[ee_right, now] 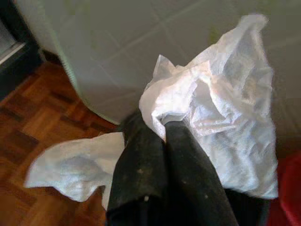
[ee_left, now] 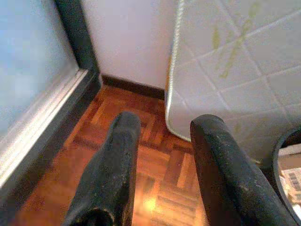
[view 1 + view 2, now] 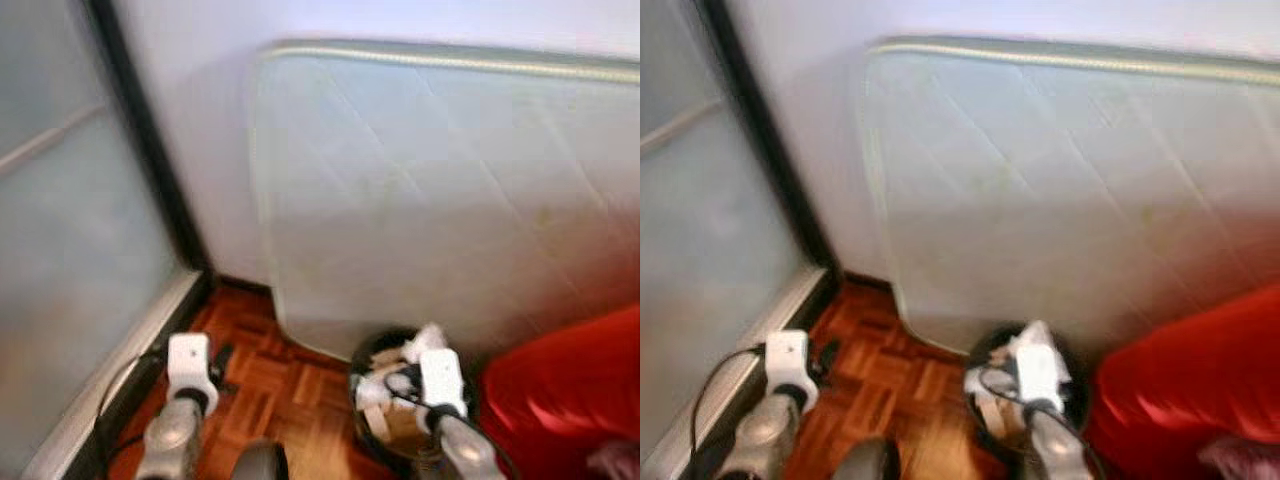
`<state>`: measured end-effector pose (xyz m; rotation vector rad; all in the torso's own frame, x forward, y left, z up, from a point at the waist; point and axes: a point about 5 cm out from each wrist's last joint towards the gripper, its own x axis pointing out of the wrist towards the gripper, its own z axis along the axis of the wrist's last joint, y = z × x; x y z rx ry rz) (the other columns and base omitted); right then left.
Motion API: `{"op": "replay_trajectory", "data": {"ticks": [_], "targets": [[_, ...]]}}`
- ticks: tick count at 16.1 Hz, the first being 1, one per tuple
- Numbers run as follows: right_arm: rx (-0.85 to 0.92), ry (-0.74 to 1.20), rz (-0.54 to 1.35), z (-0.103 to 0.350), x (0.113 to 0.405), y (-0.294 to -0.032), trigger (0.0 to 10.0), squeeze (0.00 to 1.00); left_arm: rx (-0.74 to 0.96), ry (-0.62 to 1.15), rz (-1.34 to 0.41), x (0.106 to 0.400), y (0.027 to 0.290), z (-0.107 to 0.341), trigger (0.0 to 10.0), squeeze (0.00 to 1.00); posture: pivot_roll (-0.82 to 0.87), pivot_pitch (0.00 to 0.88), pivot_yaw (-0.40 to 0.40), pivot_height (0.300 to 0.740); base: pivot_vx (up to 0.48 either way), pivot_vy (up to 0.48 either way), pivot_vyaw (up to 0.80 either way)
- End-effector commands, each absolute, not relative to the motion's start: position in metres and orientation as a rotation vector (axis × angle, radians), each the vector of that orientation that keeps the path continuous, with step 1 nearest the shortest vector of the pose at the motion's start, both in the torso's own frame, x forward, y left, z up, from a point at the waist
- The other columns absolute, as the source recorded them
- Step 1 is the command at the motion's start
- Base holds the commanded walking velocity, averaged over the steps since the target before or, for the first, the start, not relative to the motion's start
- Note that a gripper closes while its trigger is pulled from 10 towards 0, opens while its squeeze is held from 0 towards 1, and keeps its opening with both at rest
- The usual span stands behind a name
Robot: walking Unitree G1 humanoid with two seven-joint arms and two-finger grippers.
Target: Clean up the room
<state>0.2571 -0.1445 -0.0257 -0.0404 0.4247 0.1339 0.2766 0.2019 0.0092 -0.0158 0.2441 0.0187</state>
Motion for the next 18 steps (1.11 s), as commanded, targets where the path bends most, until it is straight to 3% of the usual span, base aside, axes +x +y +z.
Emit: {"op": "replay_trajectory", "data": {"ticks": [1,6,11,14,15,16,17,18], "targets": [[-0.035,0.422,0.102,-0.026,0.257,-0.154,10.0,0.00,-0.025,0.222,0.008,0.280,0.196,0.013,10.0,0.00,0.04,0.079,0.024,0.632,0.334,0.000,0.00],[-0.087,0.485,0.078,-0.029,0.258,-0.154,10.0,0.00,-0.026,0.217,-0.013,0.277,0.194,0.012,10.0,0.00,0.05,0.095,0.032,0.632,0.122,0.000,0.00],[-0.176,0.571,0.242,-0.032,0.263,-0.132,10.0,0.00,-0.019,0.213,-0.035,0.272,0.195,0.013,10.0,0.00,0.09,0.148,0.051,0.632,0.000,0.000,0.00],[-0.138,0.576,0.222,-0.025,0.273,-0.129,10.0,0.00,-0.011,0.206,-0.053,0.267,0.196,0.014,10.0,0.00,0.11,0.177,0.060,0.632,0.000,0.000,0.00],[-0.134,0.578,0.224,-0.024,0.275,-0.127,10.0,0.33,-0.007,0.208,-0.054,0.266,0.198,0.014,10.0,0.00,0.11,0.186,0.065,0.632,0.000,0.000,0.00],[-0.127,0.577,0.231,-0.023,0.276,-0.124,10.0,0.79,-0.005,0.210,-0.054,0.265,0.199,0.014,10.0,0.00,0.11,0.190,0.067,0.632,0.000,0.000,0.00],[-0.129,0.575,0.231,-0.022,0.277,-0.123,10.0,1.00,-0.005,0.209,-0.057,0.264,0.199,0.015,10.0,0.00,0.11,0.199,0.068,0.632,0.000,0.000,0.00],[-0.126,0.574,0.217,-0.021,0.278,-0.123,10.0,1.00,-0.007,0.210,-0.060,0.264,0.198,0.015,10.0,0.00,0.12,0.205,0.069,0.632,0.000,0.000,0.00]]}}
